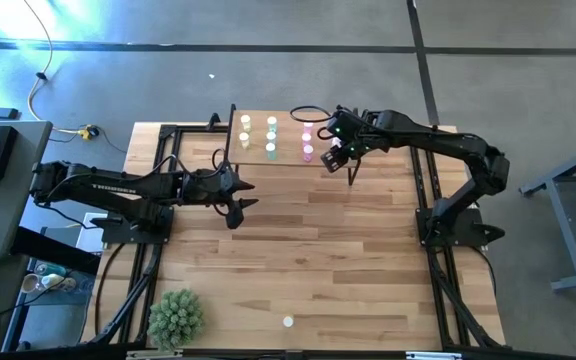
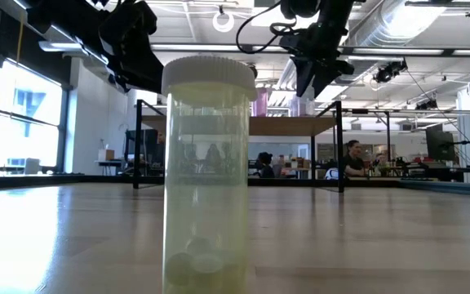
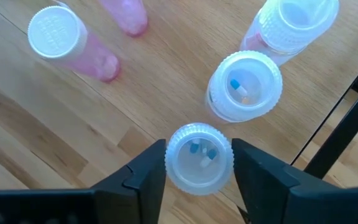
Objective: Pick and place medicine bottles onto shelf by color
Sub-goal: Put the transparent pill bottle and align it with the other transparent pill bottle on the shelf, then put the yellow pill bottle and align it with the other yellow pill bottle on the shelf
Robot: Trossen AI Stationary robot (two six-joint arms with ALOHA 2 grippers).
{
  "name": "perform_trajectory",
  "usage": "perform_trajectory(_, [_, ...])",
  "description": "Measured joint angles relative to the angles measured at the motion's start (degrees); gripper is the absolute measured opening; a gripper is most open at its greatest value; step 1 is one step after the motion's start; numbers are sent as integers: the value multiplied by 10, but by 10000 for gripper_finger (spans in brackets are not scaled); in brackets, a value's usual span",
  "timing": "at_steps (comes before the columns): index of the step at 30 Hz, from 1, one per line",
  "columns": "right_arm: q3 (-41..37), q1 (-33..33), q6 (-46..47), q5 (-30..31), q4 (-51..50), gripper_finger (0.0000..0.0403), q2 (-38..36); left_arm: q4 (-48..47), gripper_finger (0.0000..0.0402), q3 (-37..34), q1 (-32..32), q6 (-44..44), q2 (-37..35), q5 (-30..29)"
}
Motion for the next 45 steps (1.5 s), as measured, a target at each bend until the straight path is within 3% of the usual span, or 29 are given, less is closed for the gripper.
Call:
perform_trajectory(11, [8,0,-1,0,-3,174,-3,0,197,0,0,0,0,0])
perform_trajectory(22, [99,1,-47,0,-67,174,-4,0,197,0,0,0,-2,-7])
perform_trajectory(33, [198,-16,-157,38,-94,174,-5,-16,197,40,24,5,-79,-40])
perform_trajectory(39, [178,-35,-167,38,-124,174,-33,-55,197,42,41,6,-103,-84])
perform_trajectory(45, [83,-34,-126,55,-121,174,-116,-128,197,42,47,-12,-123,-164])
